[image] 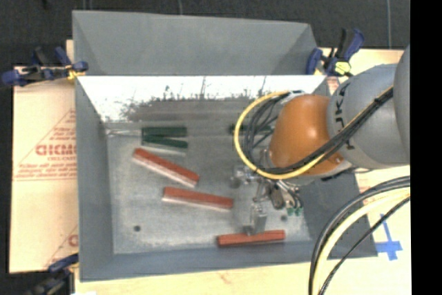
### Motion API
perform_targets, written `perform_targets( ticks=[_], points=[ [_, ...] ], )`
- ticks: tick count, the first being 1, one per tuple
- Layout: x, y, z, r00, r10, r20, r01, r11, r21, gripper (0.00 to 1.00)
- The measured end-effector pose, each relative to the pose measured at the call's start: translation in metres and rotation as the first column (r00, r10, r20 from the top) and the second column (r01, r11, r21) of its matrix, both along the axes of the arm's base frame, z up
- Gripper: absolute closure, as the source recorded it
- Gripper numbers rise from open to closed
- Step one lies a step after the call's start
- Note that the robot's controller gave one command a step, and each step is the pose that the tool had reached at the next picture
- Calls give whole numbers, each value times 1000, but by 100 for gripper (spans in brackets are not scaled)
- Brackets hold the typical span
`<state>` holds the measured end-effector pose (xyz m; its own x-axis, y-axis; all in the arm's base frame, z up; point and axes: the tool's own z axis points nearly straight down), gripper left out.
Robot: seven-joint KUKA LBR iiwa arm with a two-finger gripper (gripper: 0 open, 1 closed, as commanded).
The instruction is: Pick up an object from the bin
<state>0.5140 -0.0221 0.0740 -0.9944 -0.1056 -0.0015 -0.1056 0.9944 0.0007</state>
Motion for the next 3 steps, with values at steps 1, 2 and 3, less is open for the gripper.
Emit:
perform_targets(
  ticks=[1,2,3],
  points=[
    [4,31,-2,1000,-6,2,6,1000,-3,0],
    [20,69,-3,970,-243,4,243,970,1,100],
    [20,69,-3,970,-242,4,242,970,0,100]
  ],
)
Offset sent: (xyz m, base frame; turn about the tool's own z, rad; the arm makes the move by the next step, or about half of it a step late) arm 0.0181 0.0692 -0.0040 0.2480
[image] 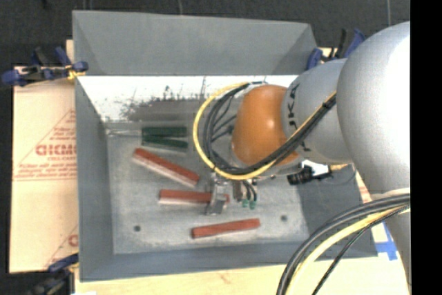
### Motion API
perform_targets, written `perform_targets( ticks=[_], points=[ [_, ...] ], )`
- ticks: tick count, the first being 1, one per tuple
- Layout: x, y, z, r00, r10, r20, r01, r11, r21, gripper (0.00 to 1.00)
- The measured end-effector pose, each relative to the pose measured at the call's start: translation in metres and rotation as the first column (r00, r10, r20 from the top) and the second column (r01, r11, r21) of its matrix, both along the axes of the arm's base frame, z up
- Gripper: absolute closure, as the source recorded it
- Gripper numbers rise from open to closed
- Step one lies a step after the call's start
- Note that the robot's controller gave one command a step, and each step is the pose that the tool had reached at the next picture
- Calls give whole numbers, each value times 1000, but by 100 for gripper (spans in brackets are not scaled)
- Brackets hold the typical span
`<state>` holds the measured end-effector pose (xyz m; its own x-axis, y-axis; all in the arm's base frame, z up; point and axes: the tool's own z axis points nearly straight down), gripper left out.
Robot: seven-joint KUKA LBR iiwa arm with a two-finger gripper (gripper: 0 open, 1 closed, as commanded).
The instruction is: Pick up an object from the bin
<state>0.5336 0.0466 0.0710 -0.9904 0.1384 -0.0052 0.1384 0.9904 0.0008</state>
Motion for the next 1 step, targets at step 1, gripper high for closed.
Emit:
perform_targets(
  ticks=[1],
  points=[
    [-28,-9,151,1000,19,0,-19,1000,0,100]
  ],
)
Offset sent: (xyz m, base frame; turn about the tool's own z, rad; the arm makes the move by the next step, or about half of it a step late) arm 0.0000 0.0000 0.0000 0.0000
